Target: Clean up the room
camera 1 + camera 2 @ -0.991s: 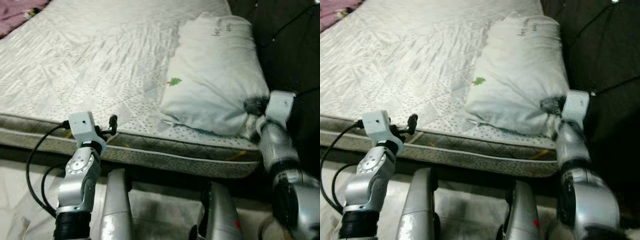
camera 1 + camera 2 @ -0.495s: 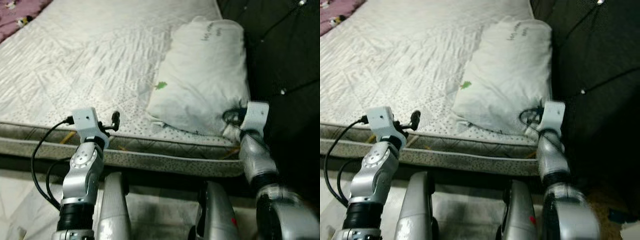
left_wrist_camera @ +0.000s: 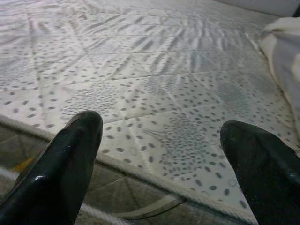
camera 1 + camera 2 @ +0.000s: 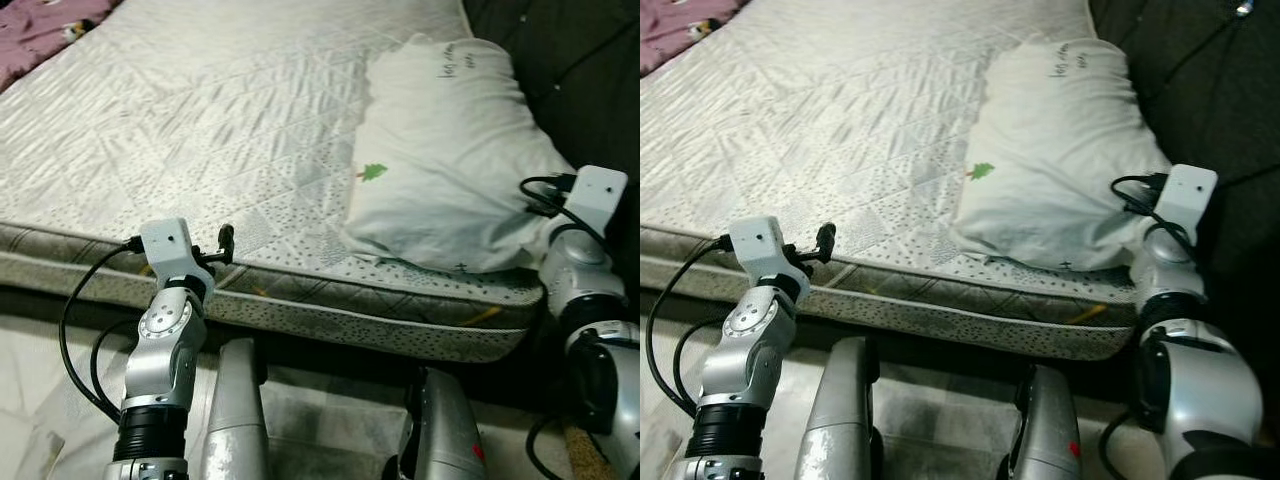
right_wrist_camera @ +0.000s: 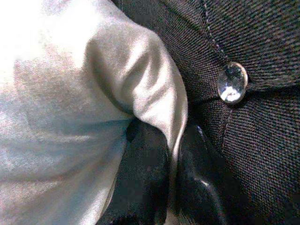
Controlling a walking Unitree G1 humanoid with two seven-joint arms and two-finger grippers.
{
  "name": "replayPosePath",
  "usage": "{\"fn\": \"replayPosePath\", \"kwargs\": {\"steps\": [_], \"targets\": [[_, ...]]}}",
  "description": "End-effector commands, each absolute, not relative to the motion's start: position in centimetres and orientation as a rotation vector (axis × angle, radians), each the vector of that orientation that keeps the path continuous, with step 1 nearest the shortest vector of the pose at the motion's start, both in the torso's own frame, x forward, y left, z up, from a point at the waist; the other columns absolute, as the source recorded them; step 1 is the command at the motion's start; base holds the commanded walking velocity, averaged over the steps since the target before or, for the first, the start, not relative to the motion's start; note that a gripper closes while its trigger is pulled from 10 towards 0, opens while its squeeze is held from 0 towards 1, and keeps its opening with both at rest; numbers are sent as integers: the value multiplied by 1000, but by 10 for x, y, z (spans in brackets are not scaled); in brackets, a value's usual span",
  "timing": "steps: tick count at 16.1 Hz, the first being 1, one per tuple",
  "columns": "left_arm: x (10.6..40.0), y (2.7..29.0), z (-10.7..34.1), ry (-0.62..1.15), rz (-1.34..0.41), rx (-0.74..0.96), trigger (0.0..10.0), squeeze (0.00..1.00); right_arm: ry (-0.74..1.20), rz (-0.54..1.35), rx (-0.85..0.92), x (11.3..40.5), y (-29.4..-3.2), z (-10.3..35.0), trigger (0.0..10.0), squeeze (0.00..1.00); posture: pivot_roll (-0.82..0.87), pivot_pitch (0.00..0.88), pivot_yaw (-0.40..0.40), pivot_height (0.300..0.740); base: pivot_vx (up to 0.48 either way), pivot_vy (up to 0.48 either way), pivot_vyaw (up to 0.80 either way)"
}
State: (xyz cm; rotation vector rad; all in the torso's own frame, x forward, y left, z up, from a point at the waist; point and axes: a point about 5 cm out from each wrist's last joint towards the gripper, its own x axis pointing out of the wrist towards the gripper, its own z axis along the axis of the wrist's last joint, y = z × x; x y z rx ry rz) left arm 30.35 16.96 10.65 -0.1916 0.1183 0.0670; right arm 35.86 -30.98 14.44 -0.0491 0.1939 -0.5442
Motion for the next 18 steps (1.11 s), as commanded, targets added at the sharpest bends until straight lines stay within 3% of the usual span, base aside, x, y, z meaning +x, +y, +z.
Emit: {"fn": "replayPosePath", "kwargs": {"steps": [1,3,7,12,18], "targets": [[305,171,108,112,81,-184,10000,0,67,-650,-105,352,-345,183,0,0,57,0,-12,518,0,0,0],[305,172,107,114,84,-187,10000,0,116,-612,-155,341,-343,157,0,0,40,0,-10,518,0,0,0],[308,171,107,115,69,-180,10000,0,208,-403,-180,304,-286,84,0,0,12,0,7,518,0,0,0],[311,171,108,114,59,-175,10000,0,163,-280,-224,277,-247,79,0,0,7,0,11,518,0,0,0],[311,172,108,110,64,-176,10000,0,191,-279,-268,270,-252,87,0,0,9,0,8,518,0,0,0]]}}
